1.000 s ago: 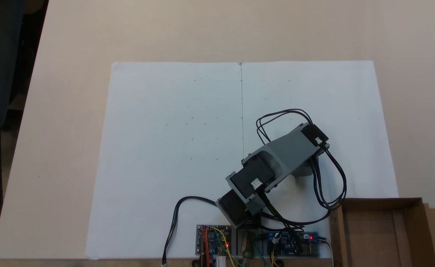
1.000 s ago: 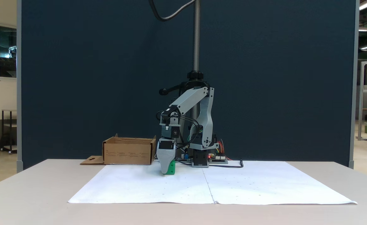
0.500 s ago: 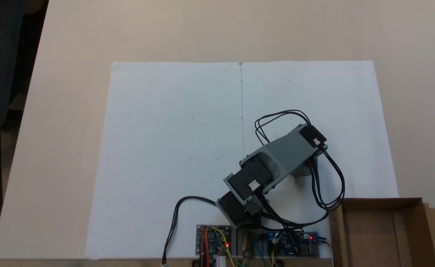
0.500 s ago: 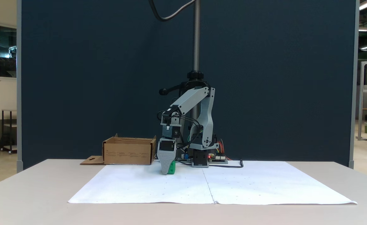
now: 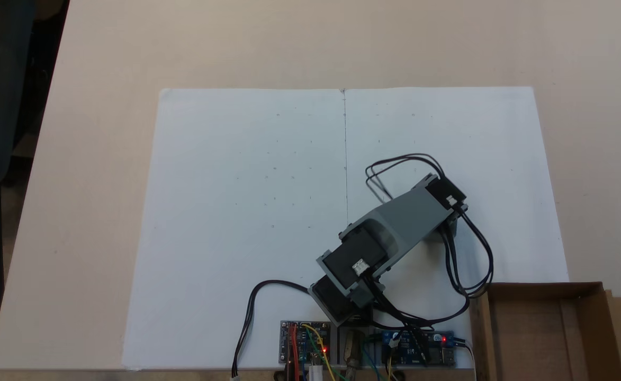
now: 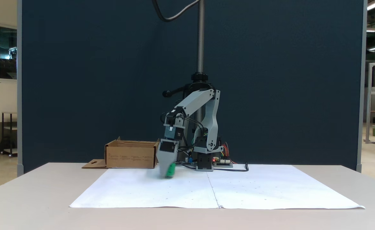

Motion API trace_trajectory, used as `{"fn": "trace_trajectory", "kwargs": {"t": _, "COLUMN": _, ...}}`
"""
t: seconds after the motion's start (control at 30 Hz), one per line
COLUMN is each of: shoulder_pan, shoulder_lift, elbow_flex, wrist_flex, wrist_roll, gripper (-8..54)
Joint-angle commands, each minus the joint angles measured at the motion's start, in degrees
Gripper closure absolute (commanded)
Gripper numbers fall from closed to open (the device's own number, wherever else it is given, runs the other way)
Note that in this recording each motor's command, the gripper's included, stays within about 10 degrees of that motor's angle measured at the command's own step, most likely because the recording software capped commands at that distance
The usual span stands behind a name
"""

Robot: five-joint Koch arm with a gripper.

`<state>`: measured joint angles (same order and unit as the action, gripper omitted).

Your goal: Grasp a green dice and put it in the bin.

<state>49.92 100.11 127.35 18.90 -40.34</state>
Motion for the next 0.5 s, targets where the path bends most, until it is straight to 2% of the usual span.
{"fn": "trace_trajectory", "kwargs": {"t": 0.0, "shoulder_pan": 0.5, "shoulder_lift": 3.1, "elbow_flex": -3.7, "wrist_flex": -2.3, "wrist_roll": 6.6, "gripper": 33.5}}
{"fn": "trace_trajectory", "kwargs": {"t": 0.13, "shoulder_pan": 1.7, "shoulder_lift": 6.9, "elbow_flex": -8.2, "wrist_flex": -1.8, "wrist_roll": 15.2, "gripper": 33.5}}
{"fn": "trace_trajectory", "kwargs": {"t": 0.27, "shoulder_pan": 4.0, "shoulder_lift": 8.7, "elbow_flex": -10.8, "wrist_flex": 0.0, "wrist_roll": 19.0, "gripper": 33.5}}
{"fn": "trace_trajectory", "kwargs": {"t": 0.47, "shoulder_pan": 10.4, "shoulder_lift": 8.9, "elbow_flex": -22.9, "wrist_flex": 11.5, "wrist_roll": 25.2, "gripper": 33.5}}
